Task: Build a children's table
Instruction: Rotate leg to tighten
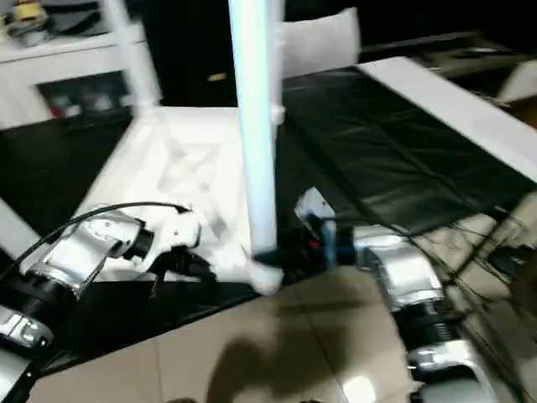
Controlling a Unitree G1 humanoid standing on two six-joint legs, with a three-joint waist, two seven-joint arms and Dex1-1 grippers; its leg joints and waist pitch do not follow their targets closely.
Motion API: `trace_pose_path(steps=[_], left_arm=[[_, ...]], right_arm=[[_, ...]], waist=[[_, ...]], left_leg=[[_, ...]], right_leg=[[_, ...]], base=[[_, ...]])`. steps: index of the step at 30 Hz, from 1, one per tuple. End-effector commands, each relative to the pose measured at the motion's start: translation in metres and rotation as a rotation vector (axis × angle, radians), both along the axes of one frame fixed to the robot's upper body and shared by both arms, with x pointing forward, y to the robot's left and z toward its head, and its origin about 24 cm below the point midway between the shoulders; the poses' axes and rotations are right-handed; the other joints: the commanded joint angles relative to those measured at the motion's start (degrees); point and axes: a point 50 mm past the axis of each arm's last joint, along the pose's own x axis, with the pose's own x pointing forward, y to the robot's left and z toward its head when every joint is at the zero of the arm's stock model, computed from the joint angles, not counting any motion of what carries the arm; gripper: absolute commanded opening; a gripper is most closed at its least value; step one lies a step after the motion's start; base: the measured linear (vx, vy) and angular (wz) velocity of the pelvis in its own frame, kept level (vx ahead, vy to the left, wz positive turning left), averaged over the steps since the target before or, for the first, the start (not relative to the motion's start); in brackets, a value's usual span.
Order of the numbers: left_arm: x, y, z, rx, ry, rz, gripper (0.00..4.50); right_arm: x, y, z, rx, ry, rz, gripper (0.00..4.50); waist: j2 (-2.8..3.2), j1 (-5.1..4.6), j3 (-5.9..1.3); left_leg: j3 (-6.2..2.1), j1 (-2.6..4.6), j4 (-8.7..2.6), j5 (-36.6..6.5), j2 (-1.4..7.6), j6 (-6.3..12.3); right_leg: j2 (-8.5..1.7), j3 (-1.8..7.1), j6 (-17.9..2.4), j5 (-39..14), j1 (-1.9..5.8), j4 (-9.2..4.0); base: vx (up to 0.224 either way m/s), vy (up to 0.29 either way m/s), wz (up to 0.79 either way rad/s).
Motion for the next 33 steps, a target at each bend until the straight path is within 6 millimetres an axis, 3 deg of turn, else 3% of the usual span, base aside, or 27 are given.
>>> trace_pose_path(steps=[1,2,3,4,5,6,7,8,9,10,11,12,13,14,15,17,19,20,21,22,29,30,33], left_arm=[[-0.002,-0.04,0.006,-0.141,0.003,0.01,0.0],[-0.001,-0.042,0.006,-0.154,0.009,0.046,0.0],[-0.001,-0.042,0.006,-0.159,0.011,0.056,0.0],[0.003,-0.048,0.008,-0.191,0.006,0.147,0.0],[0.006,-0.053,0.01,-0.219,-0.002,0.211,0.0],[0.009,-0.056,0.012,-0.235,-0.005,0.256,0.0],[0.012,-0.059,0.014,-0.252,-0.014,0.302,0.0],[0.014,-0.061,0.016,-0.265,-0.02,0.331,0.0],[0.016,-0.065,0.018,-0.278,-0.029,0.358,0.0],[0.017,-0.068,0.02,-0.291,-0.037,0.377,0.0],[0.018,-0.071,0.022,-0.293,-0.045,0.39,0.0],[0.018,-0.073,0.022,-0.286,-0.052,0.388,0.0],[0.018,-0.073,0.022,-0.286,-0.052,0.388,0.0],[0.017,-0.072,0.021,-0.253,-0.074,0.374,0.0],[0.016,-0.067,0.019,-0.225,-0.096,0.367,0.0],[0.016,-0.065,0.018,-0.217,-0.102,0.364,0.0],[0.017,-0.057,0.016,-0.187,-0.122,0.354,0.0],[0.016,-0.054,0.015,-0.175,-0.127,0.349,0.0],[0.016,-0.053,0.015,-0.171,-0.133,0.338,0.0],[0.015,-0.049,0.014,-0.157,-0.143,0.298,0.0],[0.005,-0.041,0.012,-0.129,-0.145,0.06,0.0],[0.0,-0.035,0.009,-0.087,-0.12,-0.049,0.0],[-0.003,-0.029,0.007,-0.044,-0.109,-0.136,0.0]], right_arm=[[0.019,0.015,0.005,-0.03,-0.01,-0.203,1.96],[0.022,0.018,0.006,-0.023,0.0,-0.25,1.96],[0.023,0.02,0.006,-0.017,0.001,-0.268,1.96],[0.03,0.027,0.007,0.006,0.011,-0.386,1.96],[0.034,0.033,0.007,0.014,0.009,-0.447,1.96],[0.036,0.036,0.007,0.016,0.007,-0.487,1.96],[0.037,0.04,0.006,0.01,-0.005,-0.499,1.96],[0.037,0.042,0.006,0.005,-0.02,-0.495,1.96],[0.038,0.045,0.007,0.007,-0.045,-0.488,2.52],[0.038,0.048,0.008,0.008,-0.064,-0.483,2.66],[0.038,0.05,0.008,0.014,-0.07,-0.484,2.72],[0.037,0.051,0.009,0.029,-0.071,-0.475,2.86],[0.037,0.051,0.009,0.029,-0.071,-0.475,2.86],[0.035,0.049,0.012,0.048,-0.095,-0.456,3.1],[0.034,0.044,0.013,0.057,-0.122,-0.45,3.1],[0.033,0.041,0.013,0.061,-0.128,-0.45,3.33],[0.03,0.03,0.014,0.069,-0.161,-0.438,3.45],[0.029,0.025,0.014,0.068,-0.174,-0.427,3.58],[0.027,0.023,0.014,0.071,-0.179,-0.414,3.58],[0.023,0.016,0.015,0.081,-0.194,-0.37,3.78],[0.008,-0.011,0.02,0.077,-0.21,-0.173,4.32],[0.002,-0.023,0.021,0.018,-0.217,-0.065,4.32],[-0.003,-0.03,0.023,-0.021,-0.23,0.028,4.32]], waist=[[-0.64,-1.18,-2.66],[0.29,-2.6,-2.54],[1.43,-3.44,-2.4],[1.78,-3.5,-2.31],[1.33,-3.74,-1.9],[0.45,-3.73,-1.91],[-2.53,-3.34,-2.37],[-2.53,-3.34,-2.37],[-2.18,-2.84,-2.83],[-1.11,-2.96,-3.27],[-0.74,-2.87,-3.77],[-0.14,-2.76,-3.96],[-0.19,-3.03,-4.13],[-0.51,-3.01,-3.95],[-0.64,-2.91,-3.88],[-0.34,-2.26,-3.97],[-0.44,-1.64,-4.03],[-0.08,-1.21,-4.11],[-0.24,-0.87,-4.08],[0.05,-0.6,-4.1],[-0.05,1.03,-3.67],[-0.18,1.57,-3.71],[-0.09,2.44,-3.54]], left_leg=[[-1.42,0.58,-3.14,-21.2,0.93,0.48],[-2.16,0.42,-3.77,-24.5,1.98,0.56],[-3.7,-0.22,-5.98,-31.8,4.65,0.79],[-4.75,-1.04,-8.0,-35.9,6.63,0.34],[-5.46,-1.06,-10.48,-40.7,7.62,-0.93],[-4.51,0.21,-10.14,-42.0,6.27,-1.8],[-0.3,4.24,1.06,-21.4,-2.95,-0.53],[-0.3,4.24,1.06,-21.4,-2.95,-0.53],[-1.06,-1.13,0.49,-10.5,-2.15,2.11],[-2.16,-2.77,-1.32,-9.6,-0.57,2.47],[-2.91,-2.97,-2.07,-9.1,0.43,2.51],[-3.44,-2.52,-2.6,-8.1,1.32,2.87],[-3.81,-2.73,-2.82,-5.6,2.06,3.65],[-3.55,-2.41,-2.93,-6.2,1.91,4.41],[-3.02,-2.15,-2.72,-7.7,1.37,4.63],[-2.75,-1.95,-2.7,-6.4,1.34,5.26],[-2.79,-1.96,-2.81,-4.4,1.69,5.94],[-2.87,-1.76,-2.85,-3.6,1.94,6.33],[-2.89,-1.81,-2.91,-2.9,2.02,6.4],[-2.93,-1.76,-2.9,-2.7,2.0,6.42],[-2.5,-0.88,-3.33,-7.6,2.26,5.46],[-2.51,-0.82,-3.38,-8.0,2.28,4.98],[-2.26,-0.31,-3.46,-8.9,2.52,4.98]], right_leg=[[-3.33,-0.4,3.0,-40.8,2.7,-8.01],[-3.26,-1.44,3.5,-38.8,3.62,-8.15],[-3.19,-1.0,2.4,-32.1,5.41,-5.43],[-3.2,0.48,0.8,-25.0,6.66,-1.07],[-3.39,3.54,-1.9,-13.4,6.26,3.34],[-3.17,4.24,-2.6,-14.9,5.08,2.29],[-5.66,2.24,2.7,-50.6,-0.63,-8.42],[-5.66,2.24,2.7,-50.6,-0.63,-8.42],[-7.04,1.7,6.6,-53.2,4.07,-7.53],[-5.61,0.6,6.6,-44.4,4.52,-6.91],[-5.18,0.91,5.2,-37.4,4.77,-6.19],[-4.81,1.05,2.6,-30.3,4.46,-5.6],[-4.34,1.24,-2.2,-19.0,4.38,-4.12],[-4.12,1.33,-4.8,-16.5,4.04,-3.96],[-4.3,1.35,-5.7,-18.9,4.08,-4.24],[-4.37,1.44,-6.0,-18.9,4.02,-4.41],[-4.31,1.53,-5.9,-16.6,4.15,-4.08],[-4.26,1.62,-6.2,-15.0,4.05,-3.85],[-4.25,1.68,-6.5,-14.0,4.18,-3.64],[-4.29,1.68,-6.6,-13.6,4.23,-3.62],[-4.34,1.88,-5.5,-19.2,3.78,-4.44],[-4.34,1.85,-5.2,-19.9,3.78,-4.41],[-4.36,2.16,-5.3,-20.4,3.27,-4.54]], base=[[0.0,0.0,0.0],[0.0,0.0,0.0],[0.0,0.0,0.0],[-0.056,0.026,-0.15],[0.0,0.0,0.0],[0.0,0.0,0.0],[0.052,-0.033,0.03],[0.074,-0.03,-0.2],[0.074,-0.03,-0.2],[0.054,-0.01,-0.38],[0.054,0.018,-0.15],[0.054,0.018,-0.15],[0.056,0.013,0.01],[0.0,0.0,0.0],[0.0,0.0,0.0],[0.0,0.0,0.0],[0.0,0.0,0.0],[0.0,0.0,0.0],[0.0,0.0,0.0],[0.0,0.0,0.0],[0.0,0.0,0.0],[0.0,0.0,0.0],[0.0,0.0,0.0]])
